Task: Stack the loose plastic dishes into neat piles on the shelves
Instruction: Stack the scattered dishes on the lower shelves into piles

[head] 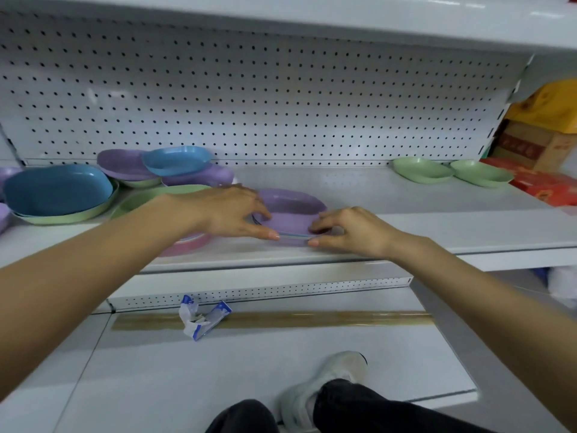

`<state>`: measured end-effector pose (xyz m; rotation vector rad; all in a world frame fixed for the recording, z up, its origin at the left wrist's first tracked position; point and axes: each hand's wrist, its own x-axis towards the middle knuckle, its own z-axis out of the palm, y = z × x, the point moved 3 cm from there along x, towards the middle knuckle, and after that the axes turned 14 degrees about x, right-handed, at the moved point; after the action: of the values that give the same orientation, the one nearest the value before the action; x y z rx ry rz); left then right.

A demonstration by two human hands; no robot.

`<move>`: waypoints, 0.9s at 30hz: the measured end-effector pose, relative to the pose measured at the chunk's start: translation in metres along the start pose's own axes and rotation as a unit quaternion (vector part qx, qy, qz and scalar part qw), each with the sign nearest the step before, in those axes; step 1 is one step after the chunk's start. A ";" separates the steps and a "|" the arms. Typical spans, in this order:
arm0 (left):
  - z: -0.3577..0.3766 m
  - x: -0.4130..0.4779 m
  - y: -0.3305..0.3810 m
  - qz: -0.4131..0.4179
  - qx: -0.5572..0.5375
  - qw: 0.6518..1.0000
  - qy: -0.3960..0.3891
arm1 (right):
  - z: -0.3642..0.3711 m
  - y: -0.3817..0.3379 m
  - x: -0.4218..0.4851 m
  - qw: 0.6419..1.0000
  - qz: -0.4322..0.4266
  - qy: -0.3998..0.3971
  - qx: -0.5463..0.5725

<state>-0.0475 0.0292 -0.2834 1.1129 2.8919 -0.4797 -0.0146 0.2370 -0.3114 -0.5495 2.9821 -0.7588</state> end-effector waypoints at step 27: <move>-0.045 0.098 0.060 0.008 -0.009 1.000 0.019 | -0.091 0.094 -0.071 0.989 0.131 0.040 -0.054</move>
<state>-0.0765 0.1480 -0.2689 1.1537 2.9120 -0.4351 0.0115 0.3799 -0.2801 -0.1233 3.0955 -0.6138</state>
